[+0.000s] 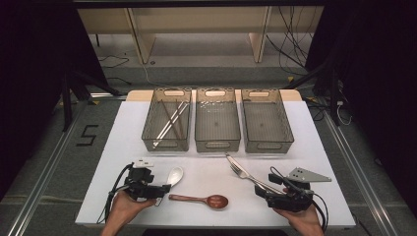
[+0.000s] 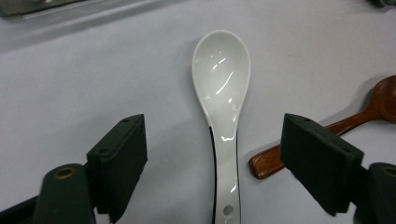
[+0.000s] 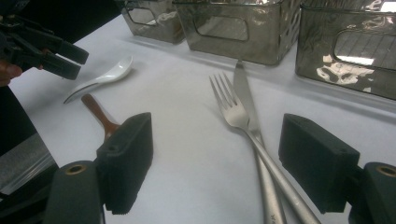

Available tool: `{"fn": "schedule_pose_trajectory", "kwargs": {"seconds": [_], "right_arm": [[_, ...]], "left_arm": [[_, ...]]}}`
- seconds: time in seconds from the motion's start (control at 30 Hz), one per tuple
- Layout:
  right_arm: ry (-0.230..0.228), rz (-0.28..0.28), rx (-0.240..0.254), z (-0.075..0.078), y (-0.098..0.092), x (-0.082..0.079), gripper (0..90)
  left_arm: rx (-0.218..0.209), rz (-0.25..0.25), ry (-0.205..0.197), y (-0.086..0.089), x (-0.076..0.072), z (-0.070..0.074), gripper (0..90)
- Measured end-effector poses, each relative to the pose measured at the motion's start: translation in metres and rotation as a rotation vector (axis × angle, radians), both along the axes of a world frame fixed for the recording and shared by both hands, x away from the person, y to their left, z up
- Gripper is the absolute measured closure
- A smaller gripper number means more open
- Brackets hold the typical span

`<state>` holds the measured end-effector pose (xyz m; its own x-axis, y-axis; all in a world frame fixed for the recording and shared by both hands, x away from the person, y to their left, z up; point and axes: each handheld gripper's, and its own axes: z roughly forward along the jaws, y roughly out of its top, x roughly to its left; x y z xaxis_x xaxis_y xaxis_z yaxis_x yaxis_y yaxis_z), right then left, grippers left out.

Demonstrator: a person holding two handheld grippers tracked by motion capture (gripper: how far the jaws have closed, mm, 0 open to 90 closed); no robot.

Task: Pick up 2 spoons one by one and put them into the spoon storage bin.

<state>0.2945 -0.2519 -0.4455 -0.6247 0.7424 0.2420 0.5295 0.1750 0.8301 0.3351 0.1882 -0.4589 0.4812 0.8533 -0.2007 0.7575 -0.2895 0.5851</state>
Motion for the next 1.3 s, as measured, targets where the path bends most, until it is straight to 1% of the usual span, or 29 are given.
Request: {"fn": "schedule_pose_trajectory", "kwargs": {"seconds": [0.13,0.17,0.23,0.27,0.33,0.37,0.4,0.5,0.53,0.67,0.8,0.83,0.9,1.0,1.07,1.23,1.3], "right_arm": [[-0.008,-0.002,0.000,0.000,0.000,-0.001,26.7],[-0.010,-0.003,0.000,0.000,0.000,-0.001,26.7],[-0.010,-0.002,-0.002,-0.001,0.001,-0.002,26.6],[-0.008,-0.002,-0.005,-0.001,0.001,-0.001,26.6],[-0.008,0.000,-0.005,-0.001,0.002,-0.001,26.6],[-0.008,0.001,-0.007,-0.001,0.002,-0.001,26.6],[-0.006,0.002,-0.005,-0.001,0.003,-0.001,26.6],[-0.009,0.009,-0.010,-0.001,0.004,-0.001,26.6],[-0.008,0.011,-0.013,-0.001,0.004,-0.002,26.6],[-0.008,0.012,-0.014,0.000,0.004,-0.002,26.8],[-0.009,0.012,-0.015,0.000,0.004,-0.002,26.9],[-0.011,0.014,-0.016,0.000,0.004,-0.002,26.9],[-0.010,0.014,-0.016,0.000,0.005,-0.002,27.0],[-0.011,0.015,-0.017,0.000,0.005,-0.002,27.2],[-0.012,0.014,-0.017,0.001,0.005,-0.002,27.4],[-0.012,0.012,-0.017,0.001,0.005,-0.002,27.5],[-0.011,0.011,-0.018,0.001,0.005,-0.002,27.6]], "left_arm": [[0.023,-0.007,0.044,0.000,0.002,0.000,27.8],[0.029,-0.011,0.049,-0.001,0.002,-0.001,28.2],[0.045,-0.025,0.065,-0.003,0.001,-0.001,30.8],[0.044,-0.027,0.072,-0.004,0.001,-0.002,31.7],[0.056,-0.048,0.090,-0.005,0.001,-0.002,34.3],[0.062,-0.043,0.094,-0.006,0.001,-0.003,36.2],[0.075,-0.046,0.099,-0.007,0.001,-0.003,38.4],[0.102,-0.063,0.117,-0.008,0.003,-0.003,45.2],[0.101,-0.063,0.116,-0.009,0.003,-0.004,46.9],[0.130,-0.098,0.136,-0.015,0.005,-0.004,53.4],[0.148,-0.119,0.156,-0.020,0.008,-0.007,59.6],[0.162,-0.127,0.162,-0.021,0.009,-0.007,61.0],[0.174,-0.130,0.166,-0.023,0.009,-0.007,63.6],[0.197,-0.145,0.161,-0.024,0.009,-0.007,67.8],[0.202,-0.143,0.163,-0.025,0.010,-0.007,69.2],[0.249,-0.160,0.154,-0.029,0.010,-0.007,71.4],[0.259,-0.158,0.146,-0.030,0.009,-0.007,72.0]]}}
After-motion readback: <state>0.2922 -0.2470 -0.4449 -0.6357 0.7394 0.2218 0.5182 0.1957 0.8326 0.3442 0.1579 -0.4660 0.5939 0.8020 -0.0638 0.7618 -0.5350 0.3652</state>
